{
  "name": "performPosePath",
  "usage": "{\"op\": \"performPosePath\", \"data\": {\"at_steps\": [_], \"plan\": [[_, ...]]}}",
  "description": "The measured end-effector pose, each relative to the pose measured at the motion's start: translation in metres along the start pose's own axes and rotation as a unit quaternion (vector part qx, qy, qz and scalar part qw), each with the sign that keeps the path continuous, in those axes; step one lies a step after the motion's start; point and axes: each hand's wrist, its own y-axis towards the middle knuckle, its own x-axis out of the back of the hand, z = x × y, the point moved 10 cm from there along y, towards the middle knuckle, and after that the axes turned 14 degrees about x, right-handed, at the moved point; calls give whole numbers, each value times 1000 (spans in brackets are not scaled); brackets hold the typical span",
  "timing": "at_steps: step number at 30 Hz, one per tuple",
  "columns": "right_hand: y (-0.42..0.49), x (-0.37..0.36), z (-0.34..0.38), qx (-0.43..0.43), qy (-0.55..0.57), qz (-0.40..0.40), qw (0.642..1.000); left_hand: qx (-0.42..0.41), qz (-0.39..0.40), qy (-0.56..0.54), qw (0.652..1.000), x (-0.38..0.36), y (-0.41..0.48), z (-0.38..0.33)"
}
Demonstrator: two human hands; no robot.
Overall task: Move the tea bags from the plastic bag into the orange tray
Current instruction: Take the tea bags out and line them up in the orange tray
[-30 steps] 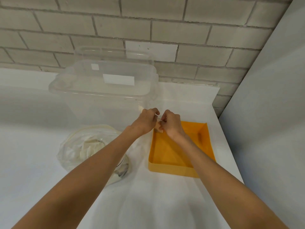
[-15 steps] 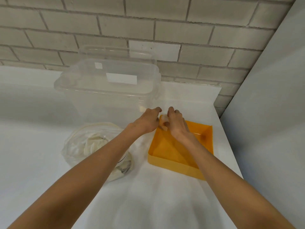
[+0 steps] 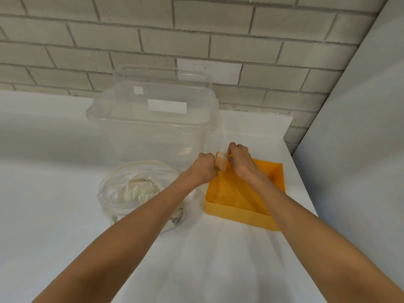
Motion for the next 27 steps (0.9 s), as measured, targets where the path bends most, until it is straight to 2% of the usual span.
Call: {"op": "performPosePath", "data": {"at_steps": [9,13,16,18,20,22,25,27], "plan": [[4,-2,1,-15,9,2,1000,-17,-40,-6,999,7,-15,0],[6,16,4,-20,35,-40,998,-40,-49,-44,997,34,-30,2],[0,48,40,30,49,-98,994,-52,-42,-90,994,70,-53,19],[-10,62,82,79,96,-115,986,-51,-26,-136,989,96,-74,40],[-22,62,127,118,168,-89,975,-36,-12,-138,990,115,-89,70],[-30,44,171,158,213,-24,964,-13,0,-106,994,125,-94,103],[-33,0,221,218,203,82,951,23,13,-57,998,125,-90,144],[-28,-27,235,241,155,112,951,32,15,-44,998,121,-87,162]]}}
